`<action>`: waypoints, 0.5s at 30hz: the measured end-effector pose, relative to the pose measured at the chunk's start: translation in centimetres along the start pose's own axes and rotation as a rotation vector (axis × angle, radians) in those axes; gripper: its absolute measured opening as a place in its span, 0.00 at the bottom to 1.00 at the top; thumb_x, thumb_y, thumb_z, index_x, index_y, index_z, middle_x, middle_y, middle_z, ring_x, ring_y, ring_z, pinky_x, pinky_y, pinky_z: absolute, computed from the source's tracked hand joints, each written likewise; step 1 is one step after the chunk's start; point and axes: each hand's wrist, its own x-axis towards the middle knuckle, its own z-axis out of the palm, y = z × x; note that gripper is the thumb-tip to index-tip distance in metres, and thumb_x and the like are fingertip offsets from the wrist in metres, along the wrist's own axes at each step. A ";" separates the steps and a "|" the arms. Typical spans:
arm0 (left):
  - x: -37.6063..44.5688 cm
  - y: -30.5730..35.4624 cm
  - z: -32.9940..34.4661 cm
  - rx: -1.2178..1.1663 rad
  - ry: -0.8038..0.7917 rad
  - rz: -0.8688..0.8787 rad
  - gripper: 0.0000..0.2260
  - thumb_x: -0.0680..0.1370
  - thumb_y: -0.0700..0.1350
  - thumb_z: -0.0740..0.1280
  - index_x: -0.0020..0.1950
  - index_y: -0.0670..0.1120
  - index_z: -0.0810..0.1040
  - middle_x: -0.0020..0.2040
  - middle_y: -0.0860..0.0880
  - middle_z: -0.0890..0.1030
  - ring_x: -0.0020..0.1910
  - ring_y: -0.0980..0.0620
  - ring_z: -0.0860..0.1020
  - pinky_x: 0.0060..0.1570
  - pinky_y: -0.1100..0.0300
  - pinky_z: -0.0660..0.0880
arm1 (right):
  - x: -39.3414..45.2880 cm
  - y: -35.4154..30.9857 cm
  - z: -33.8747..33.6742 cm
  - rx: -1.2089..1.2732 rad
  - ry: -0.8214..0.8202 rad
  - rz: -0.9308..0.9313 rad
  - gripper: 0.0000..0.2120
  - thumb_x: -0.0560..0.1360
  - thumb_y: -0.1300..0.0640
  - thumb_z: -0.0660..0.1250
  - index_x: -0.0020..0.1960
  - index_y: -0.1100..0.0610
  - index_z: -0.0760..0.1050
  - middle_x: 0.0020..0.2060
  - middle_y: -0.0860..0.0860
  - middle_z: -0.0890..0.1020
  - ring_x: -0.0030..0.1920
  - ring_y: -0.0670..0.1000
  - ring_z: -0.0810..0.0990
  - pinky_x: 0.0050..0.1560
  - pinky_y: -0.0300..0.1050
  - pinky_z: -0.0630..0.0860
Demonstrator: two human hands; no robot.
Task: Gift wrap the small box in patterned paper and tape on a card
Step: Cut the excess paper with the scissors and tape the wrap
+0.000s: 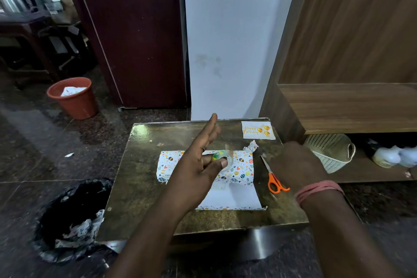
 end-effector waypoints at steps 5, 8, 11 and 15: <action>0.2 -0.2 -0.3 -0.095 0.001 -0.014 0.41 0.80 0.30 0.68 0.81 0.65 0.58 0.77 0.56 0.71 0.41 0.61 0.75 0.55 0.60 0.77 | -3.5 -4.4 -2.6 0.513 -0.251 -0.487 0.18 0.82 0.65 0.63 0.58 0.43 0.81 0.49 0.54 0.78 0.41 0.51 0.79 0.42 0.48 0.80; 0.4 -0.5 -0.5 -0.165 -0.025 -0.011 0.41 0.79 0.30 0.69 0.81 0.63 0.59 0.76 0.53 0.73 0.41 0.52 0.72 0.51 0.58 0.76 | -4.0 -4.7 -1.9 0.511 -0.363 -0.588 0.21 0.81 0.66 0.65 0.60 0.41 0.81 0.50 0.55 0.79 0.43 0.54 0.81 0.46 0.48 0.80; 0.4 -0.7 -0.8 -0.182 -0.043 -0.023 0.41 0.75 0.34 0.71 0.81 0.64 0.60 0.76 0.50 0.73 0.52 0.49 0.77 0.53 0.57 0.77 | -4.1 -5.0 -1.5 0.530 -0.403 -0.558 0.12 0.80 0.65 0.67 0.56 0.50 0.84 0.43 0.58 0.82 0.39 0.52 0.82 0.44 0.44 0.79; 0.3 -0.5 -1.1 -0.153 -0.032 -0.036 0.42 0.78 0.29 0.70 0.81 0.64 0.59 0.76 0.51 0.73 0.55 0.51 0.76 0.54 0.58 0.78 | -3.9 -4.9 -1.5 0.562 -0.343 -0.503 0.06 0.78 0.65 0.70 0.47 0.56 0.84 0.36 0.56 0.85 0.38 0.55 0.84 0.40 0.43 0.78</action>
